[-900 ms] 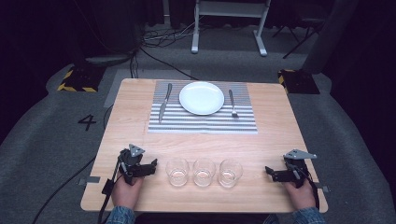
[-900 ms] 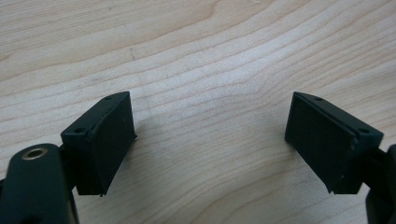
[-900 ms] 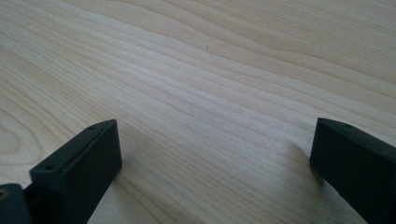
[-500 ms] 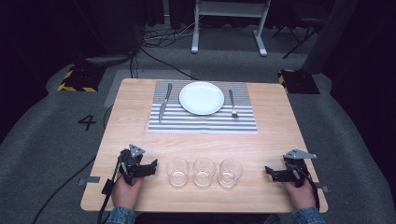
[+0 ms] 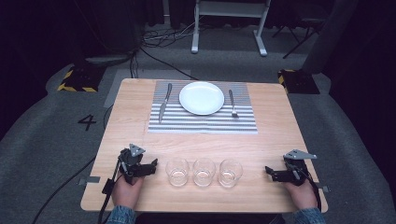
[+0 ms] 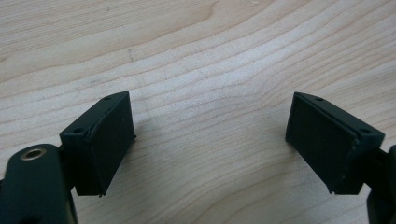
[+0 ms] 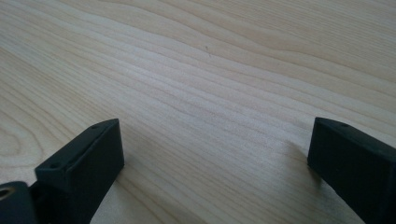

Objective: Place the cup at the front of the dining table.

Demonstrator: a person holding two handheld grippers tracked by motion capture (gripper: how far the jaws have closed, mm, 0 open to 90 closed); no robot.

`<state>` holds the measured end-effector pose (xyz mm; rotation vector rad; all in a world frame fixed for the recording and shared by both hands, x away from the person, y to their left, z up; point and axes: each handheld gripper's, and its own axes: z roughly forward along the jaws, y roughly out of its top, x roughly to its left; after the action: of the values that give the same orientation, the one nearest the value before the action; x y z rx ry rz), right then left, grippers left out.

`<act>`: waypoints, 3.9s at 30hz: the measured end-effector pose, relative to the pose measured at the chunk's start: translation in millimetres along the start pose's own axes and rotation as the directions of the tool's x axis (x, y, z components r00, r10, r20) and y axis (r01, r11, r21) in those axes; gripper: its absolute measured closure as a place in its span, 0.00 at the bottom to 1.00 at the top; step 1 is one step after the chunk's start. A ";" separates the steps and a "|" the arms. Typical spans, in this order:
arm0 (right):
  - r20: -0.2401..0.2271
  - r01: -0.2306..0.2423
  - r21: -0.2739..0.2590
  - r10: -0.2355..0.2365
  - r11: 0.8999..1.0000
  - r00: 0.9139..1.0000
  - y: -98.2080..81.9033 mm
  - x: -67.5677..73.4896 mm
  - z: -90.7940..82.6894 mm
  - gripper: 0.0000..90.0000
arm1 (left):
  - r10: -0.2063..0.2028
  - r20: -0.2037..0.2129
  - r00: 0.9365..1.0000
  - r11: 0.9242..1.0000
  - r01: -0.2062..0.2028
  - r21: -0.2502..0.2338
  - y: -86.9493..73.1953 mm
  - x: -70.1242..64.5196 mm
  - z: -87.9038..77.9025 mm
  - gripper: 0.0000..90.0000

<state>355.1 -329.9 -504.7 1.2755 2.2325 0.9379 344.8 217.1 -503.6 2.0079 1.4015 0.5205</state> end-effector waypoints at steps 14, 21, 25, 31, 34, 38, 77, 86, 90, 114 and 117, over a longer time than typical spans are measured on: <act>0.005 -0.001 0.004 0.001 1.000 1.000 -1.2 3.3 -3.9 0.04 | 0.000 -0.002 1.000 1.000 0.000 0.002 0.1 0.0 0.0 0.17; -0.042 0.016 0.009 -0.016 1.000 0.999 6.0 9.4 -17.6 0.04 | 0.000 -0.002 1.000 1.000 0.000 0.002 0.1 0.0 0.0 0.17; -0.060 0.018 -0.004 -0.018 1.000 0.998 11.2 14.8 -25.8 0.04 | 0.001 -0.002 1.000 1.000 -0.001 0.002 0.1 0.0 -0.1 0.17; -0.083 0.026 -0.021 -0.028 0.999 0.996 19.3 23.1 -38.7 0.05 | 0.000 -0.002 1.000 1.000 0.000 0.002 0.1 0.0 -0.1 0.17; -0.084 0.038 -0.026 -0.040 0.999 0.996 21.6 27.3 -43.8 0.05 | 0.000 -0.002 1.000 1.000 0.000 0.002 0.1 0.0 -0.1 0.17; -0.094 0.050 -0.031 -0.053 0.998 0.994 24.2 30.4 -49.1 0.05 | 0.001 -0.002 1.000 1.000 -0.001 0.002 0.1 0.0 -0.1 0.17; -0.275 0.206 -0.113 -0.230 0.972 0.933 68.1 104.4 -51.1 0.05 | 0.000 0.000 1.000 1.000 0.000 0.000 0.0 0.0 0.0 0.17; -0.310 0.233 -0.101 -0.254 0.967 0.916 74.0 121.5 -40.4 0.05 | 0.000 -0.001 1.000 1.000 0.000 0.000 0.0 0.0 0.0 0.17; -0.328 0.249 -0.095 -0.267 0.964 0.906 76.9 129.3 -33.7 0.05 | 0.000 0.000 1.000 1.000 0.000 0.000 0.0 0.0 0.0 0.17; -0.358 0.337 0.029 -0.305 0.941 0.883 78.3 146.4 0.6 0.22 | 0.000 -0.001 1.000 1.000 0.000 0.000 0.0 0.0 0.1 0.17; -0.349 0.342 0.048 -0.305 0.938 0.886 79.9 146.6 -0.4 0.22 | 0.001 -0.002 1.000 1.000 -0.001 0.002 0.1 0.0 -0.1 0.17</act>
<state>328.7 -174.7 -449.0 0.7813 2.6861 0.9715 344.9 217.1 -503.5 2.0105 1.4031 0.5217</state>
